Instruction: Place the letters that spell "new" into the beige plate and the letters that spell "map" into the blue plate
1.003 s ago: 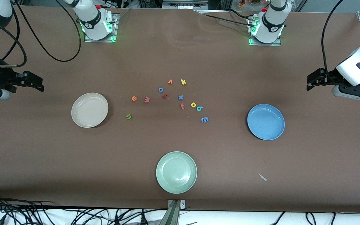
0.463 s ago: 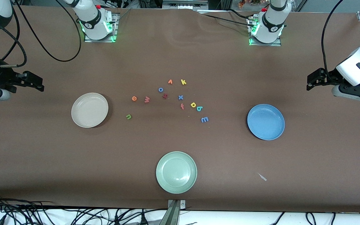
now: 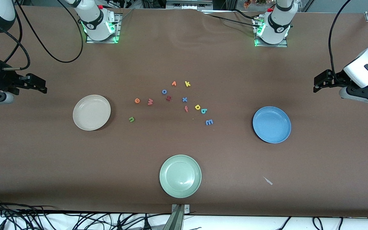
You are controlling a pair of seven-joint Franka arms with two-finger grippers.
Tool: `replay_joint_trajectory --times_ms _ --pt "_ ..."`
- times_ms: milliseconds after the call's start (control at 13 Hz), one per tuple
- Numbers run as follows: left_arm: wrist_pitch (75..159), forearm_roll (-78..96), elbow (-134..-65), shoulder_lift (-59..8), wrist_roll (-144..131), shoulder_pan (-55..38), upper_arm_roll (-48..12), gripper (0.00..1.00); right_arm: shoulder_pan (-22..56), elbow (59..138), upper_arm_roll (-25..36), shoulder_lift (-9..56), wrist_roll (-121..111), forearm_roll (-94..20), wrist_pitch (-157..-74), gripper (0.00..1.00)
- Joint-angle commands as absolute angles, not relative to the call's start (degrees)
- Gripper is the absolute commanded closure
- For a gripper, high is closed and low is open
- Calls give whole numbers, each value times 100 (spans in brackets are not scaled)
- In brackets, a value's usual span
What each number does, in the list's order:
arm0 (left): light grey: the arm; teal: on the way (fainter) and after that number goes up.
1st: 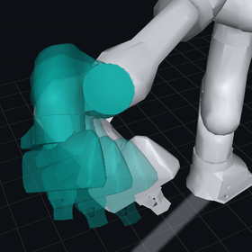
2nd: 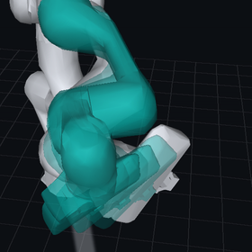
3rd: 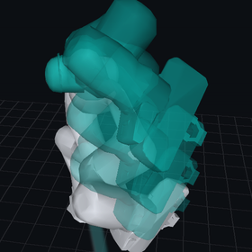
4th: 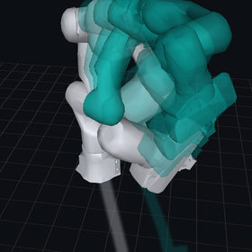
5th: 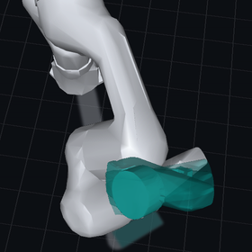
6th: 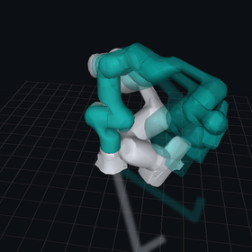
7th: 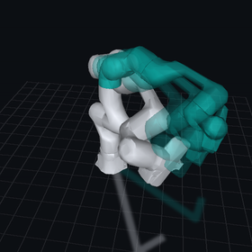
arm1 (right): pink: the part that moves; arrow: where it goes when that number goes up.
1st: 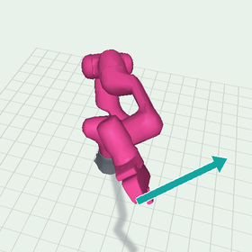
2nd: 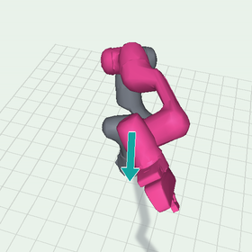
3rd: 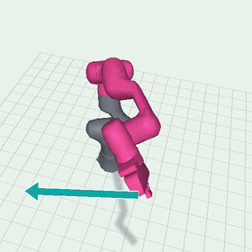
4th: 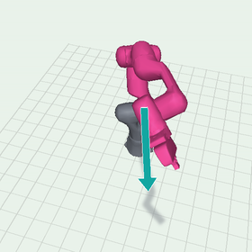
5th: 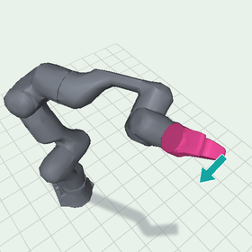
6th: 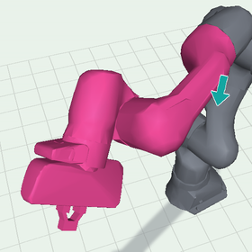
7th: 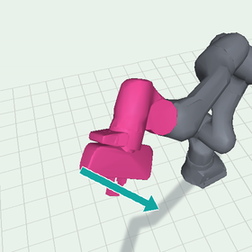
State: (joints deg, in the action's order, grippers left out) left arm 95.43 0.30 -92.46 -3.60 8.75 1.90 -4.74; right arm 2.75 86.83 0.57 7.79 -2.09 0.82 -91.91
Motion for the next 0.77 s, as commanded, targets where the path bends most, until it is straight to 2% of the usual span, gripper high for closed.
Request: replay_joint_trajectory --times_ms 0,694 --pt "9475 35 -9097 -422 1002 211 -492 0 272 8798 44 616 -193 167 -9194 0" --pt "9510 18 -9070 -431 932 176 -492 0 272 8859 44 598 -193 158 -9193 0"
